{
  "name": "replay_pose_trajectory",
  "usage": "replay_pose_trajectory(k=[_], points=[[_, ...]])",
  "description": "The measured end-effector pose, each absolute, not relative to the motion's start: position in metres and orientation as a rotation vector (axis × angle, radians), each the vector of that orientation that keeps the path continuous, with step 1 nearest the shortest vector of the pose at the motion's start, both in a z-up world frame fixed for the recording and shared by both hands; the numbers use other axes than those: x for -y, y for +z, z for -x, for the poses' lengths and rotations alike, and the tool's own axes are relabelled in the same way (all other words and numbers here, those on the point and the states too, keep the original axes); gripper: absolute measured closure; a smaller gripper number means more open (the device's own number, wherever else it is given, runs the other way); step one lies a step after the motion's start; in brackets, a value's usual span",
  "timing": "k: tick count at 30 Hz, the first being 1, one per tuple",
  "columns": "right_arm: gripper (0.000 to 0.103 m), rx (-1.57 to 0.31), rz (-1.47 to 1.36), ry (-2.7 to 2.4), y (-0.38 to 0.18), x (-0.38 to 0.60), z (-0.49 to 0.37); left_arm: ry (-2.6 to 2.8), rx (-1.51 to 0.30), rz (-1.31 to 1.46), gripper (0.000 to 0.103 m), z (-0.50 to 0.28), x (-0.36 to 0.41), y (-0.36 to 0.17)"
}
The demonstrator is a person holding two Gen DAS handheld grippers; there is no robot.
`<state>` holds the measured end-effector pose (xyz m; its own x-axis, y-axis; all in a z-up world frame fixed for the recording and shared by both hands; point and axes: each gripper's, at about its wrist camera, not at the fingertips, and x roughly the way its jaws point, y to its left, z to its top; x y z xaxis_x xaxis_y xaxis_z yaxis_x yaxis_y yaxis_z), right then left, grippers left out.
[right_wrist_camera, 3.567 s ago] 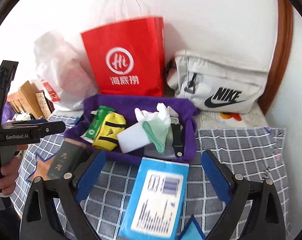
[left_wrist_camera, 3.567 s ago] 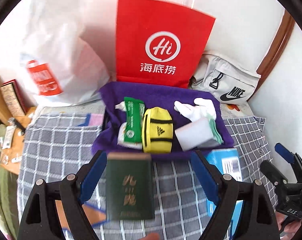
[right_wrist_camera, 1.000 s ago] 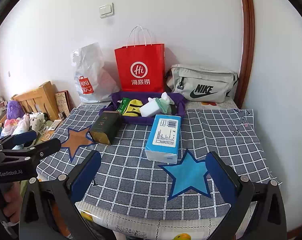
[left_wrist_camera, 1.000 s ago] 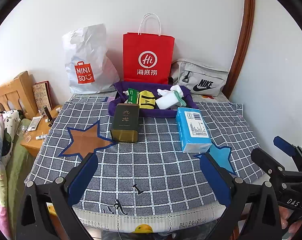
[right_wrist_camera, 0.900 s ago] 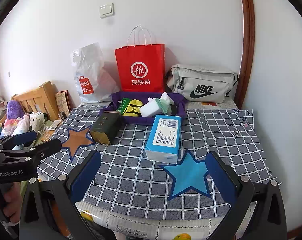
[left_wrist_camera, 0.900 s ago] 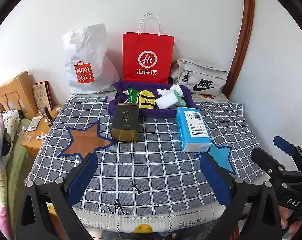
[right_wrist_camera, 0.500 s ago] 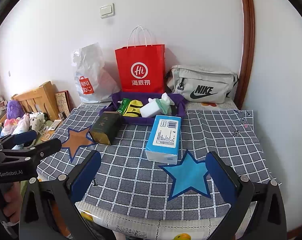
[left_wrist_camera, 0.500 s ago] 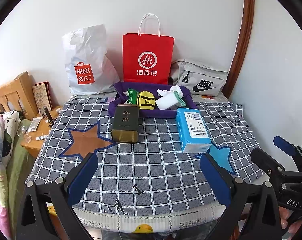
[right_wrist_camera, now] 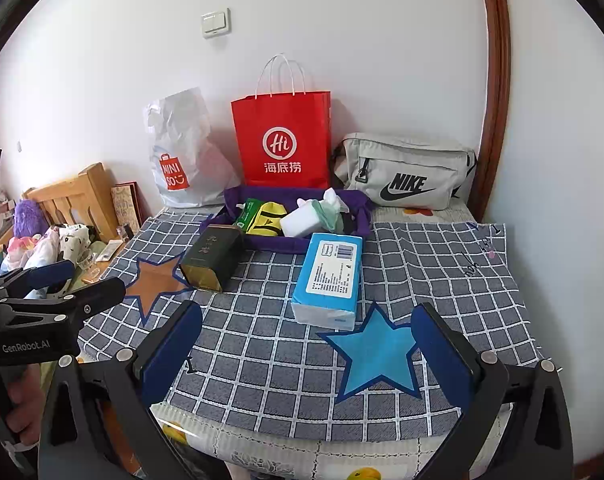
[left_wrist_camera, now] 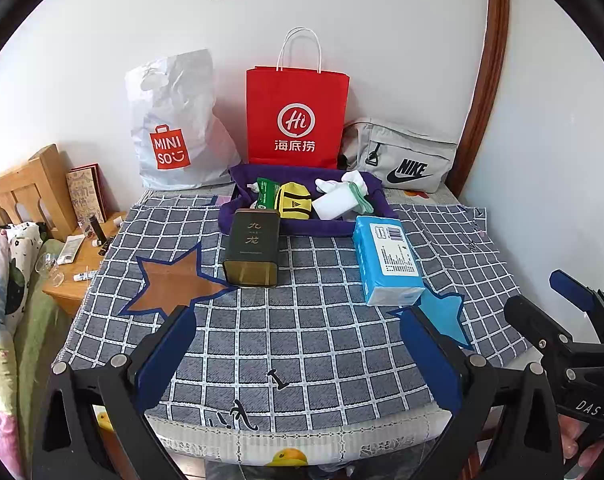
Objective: Organize soft objects
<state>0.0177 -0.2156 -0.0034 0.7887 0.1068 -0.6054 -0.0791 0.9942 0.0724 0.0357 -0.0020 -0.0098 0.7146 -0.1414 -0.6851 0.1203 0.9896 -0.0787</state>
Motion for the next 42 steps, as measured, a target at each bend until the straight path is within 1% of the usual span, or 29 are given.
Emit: replay_pose_trajectory(k=[42], points=[[0.0, -0.644, -0.032, 0.11, -0.0005, 0.2154, -0.0149, -0.139, -0.756, 0.034, 0.0, -0.0355, 0.0022, -0.007]])
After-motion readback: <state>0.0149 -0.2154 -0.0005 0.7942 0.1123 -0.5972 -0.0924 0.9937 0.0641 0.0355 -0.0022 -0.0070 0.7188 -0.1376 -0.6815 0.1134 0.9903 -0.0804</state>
